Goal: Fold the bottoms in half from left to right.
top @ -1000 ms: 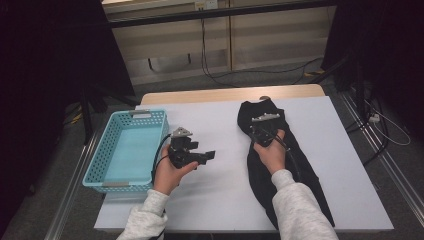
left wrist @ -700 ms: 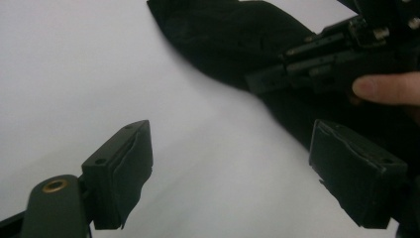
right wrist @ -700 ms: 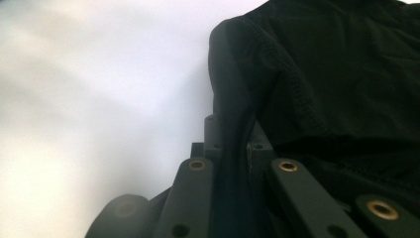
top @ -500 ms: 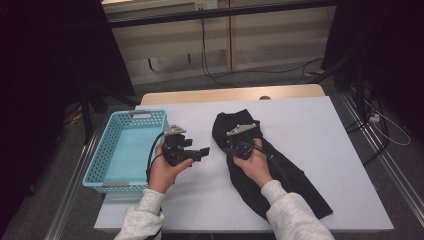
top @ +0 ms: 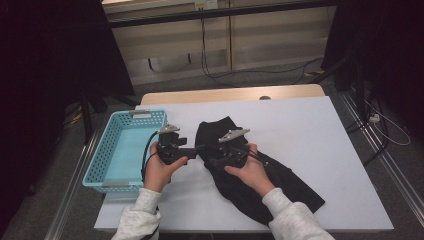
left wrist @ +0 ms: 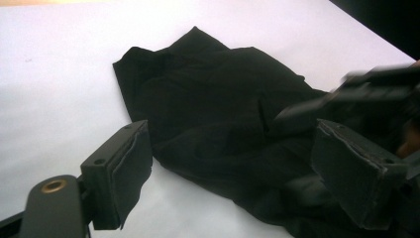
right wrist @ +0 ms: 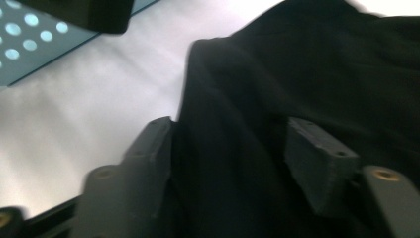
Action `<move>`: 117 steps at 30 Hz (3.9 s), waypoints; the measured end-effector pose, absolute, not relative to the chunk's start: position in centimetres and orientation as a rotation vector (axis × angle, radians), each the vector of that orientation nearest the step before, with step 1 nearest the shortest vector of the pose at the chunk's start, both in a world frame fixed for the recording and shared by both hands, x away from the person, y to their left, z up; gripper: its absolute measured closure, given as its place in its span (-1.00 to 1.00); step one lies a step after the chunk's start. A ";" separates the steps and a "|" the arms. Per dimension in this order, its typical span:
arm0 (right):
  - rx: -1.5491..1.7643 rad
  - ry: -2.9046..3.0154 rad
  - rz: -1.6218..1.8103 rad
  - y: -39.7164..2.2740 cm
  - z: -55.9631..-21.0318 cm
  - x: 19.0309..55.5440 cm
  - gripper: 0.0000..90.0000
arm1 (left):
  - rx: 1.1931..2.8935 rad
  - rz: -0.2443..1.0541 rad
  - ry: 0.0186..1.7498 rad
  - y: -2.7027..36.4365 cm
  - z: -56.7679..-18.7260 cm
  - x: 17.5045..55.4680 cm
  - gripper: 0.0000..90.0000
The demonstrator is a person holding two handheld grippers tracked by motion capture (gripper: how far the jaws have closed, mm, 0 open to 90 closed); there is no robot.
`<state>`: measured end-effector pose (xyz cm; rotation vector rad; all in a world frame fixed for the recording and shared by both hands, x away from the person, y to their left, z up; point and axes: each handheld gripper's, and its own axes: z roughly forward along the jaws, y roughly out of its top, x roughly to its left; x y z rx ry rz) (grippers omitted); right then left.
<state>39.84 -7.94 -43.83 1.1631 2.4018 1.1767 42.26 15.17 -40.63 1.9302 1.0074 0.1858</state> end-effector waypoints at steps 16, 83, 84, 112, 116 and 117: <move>1.360 2.190 1.047 -20.6 -43.3 35.4 -0.38 | 1.957 0.177 1.003 14.3 -41.1 42.7 -0.64; 1.500 2.053 0.976 -29.9 -44.0 32.1 -0.30 | 2.002 0.302 1.130 10.9 -45.8 48.9 0.07; 1.499 2.055 0.971 -29.8 -43.9 32.1 -0.32 | 2.008 0.309 1.128 10.8 -45.8 49.0 0.15; 1.442 2.148 0.975 -28.2 -44.3 31.1 -0.36 | 1.992 0.421 1.281 13.9 -44.0 47.8 0.87; 1.441 2.148 0.979 -28.1 -44.2 31.1 -0.36 | 1.973 0.472 1.222 13.9 -43.6 48.1 0.34; 1.437 2.151 0.981 -28.0 -44.2 31.1 -0.36 | 1.974 0.452 1.200 13.8 -43.5 48.3 0.20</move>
